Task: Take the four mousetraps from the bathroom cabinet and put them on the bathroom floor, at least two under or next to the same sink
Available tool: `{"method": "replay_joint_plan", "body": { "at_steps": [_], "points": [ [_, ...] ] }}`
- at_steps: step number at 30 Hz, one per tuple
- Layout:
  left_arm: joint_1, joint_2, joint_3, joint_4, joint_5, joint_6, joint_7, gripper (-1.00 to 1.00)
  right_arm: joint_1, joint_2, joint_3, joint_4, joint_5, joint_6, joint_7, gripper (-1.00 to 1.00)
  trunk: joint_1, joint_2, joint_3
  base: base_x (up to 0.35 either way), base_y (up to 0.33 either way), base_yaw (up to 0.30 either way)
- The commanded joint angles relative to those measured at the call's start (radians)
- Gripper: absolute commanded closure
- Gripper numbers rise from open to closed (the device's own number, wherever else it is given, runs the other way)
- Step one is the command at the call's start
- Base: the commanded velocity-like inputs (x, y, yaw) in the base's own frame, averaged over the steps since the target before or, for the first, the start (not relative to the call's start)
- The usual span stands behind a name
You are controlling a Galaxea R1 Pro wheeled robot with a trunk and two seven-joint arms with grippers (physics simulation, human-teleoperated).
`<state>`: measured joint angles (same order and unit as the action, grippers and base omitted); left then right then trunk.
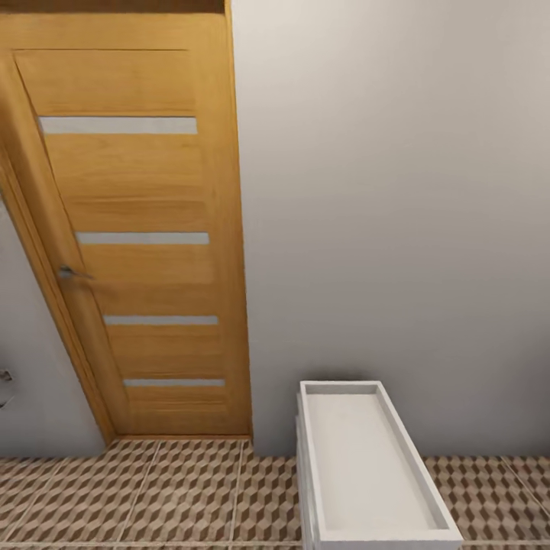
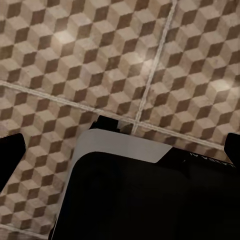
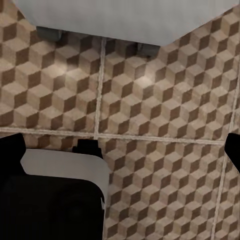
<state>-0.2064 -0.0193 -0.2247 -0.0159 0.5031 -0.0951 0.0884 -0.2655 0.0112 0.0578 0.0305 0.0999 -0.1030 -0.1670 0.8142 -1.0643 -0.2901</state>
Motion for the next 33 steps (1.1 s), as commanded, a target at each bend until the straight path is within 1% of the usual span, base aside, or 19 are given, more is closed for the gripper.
{"method": "replay_joint_plan", "body": {
  "at_steps": [1,33],
  "points": [
    [-0.001,0.000,-0.008,0.001,0.008,-0.003,0.004,-1.00,-0.001,0.000,0.005,0.003,0.009,-0.003,-0.006,-1.00,0.000,-0.001,-0.001,0.000,0.000,0.282],
    [-0.001,-0.001,-0.008,0.001,0.007,-0.003,0.004,-1.00,-0.001,0.001,0.005,0.003,0.009,0.000,-0.015,-1.00,0.000,-0.001,-0.001,0.000,0.000,0.282]
  ]
}}
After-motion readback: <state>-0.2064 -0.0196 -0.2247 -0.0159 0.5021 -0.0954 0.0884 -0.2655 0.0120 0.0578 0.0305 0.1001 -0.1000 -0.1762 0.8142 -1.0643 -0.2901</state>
